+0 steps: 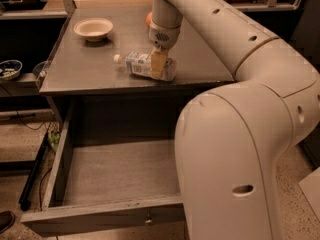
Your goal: Place blue plastic bottle into top drawer
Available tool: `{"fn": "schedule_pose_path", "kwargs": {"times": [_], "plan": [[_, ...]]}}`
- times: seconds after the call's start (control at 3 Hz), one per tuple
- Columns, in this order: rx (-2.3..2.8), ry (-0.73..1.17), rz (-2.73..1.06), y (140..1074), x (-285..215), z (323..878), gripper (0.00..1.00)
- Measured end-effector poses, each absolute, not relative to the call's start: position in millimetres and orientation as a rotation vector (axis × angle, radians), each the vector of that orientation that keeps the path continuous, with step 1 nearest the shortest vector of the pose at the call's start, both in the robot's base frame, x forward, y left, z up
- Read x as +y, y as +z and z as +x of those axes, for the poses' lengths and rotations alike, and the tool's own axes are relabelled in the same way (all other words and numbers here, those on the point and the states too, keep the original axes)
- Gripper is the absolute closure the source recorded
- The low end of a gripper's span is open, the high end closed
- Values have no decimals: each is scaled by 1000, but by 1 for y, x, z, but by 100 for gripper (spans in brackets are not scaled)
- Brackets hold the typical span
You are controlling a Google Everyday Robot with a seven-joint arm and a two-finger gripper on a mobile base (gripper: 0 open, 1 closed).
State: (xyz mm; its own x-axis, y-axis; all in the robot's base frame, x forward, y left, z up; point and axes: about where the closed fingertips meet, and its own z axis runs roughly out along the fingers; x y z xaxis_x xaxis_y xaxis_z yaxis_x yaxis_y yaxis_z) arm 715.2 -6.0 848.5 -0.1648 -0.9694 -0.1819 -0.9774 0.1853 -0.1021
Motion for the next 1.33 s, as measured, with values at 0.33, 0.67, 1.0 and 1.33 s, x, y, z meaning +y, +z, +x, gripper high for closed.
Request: {"fn": "schedule_pose_path", "kwargs": {"times": [0.33,0.67,1.0,1.33], "plan": [[2202,42,-1883,869,-12,709,100],[2152,-1,-1883,894,-19,694,100],[2120,-23,-1867,913,-31,672,100],[2099,-26,-1851,922,-41,645,100]]}}
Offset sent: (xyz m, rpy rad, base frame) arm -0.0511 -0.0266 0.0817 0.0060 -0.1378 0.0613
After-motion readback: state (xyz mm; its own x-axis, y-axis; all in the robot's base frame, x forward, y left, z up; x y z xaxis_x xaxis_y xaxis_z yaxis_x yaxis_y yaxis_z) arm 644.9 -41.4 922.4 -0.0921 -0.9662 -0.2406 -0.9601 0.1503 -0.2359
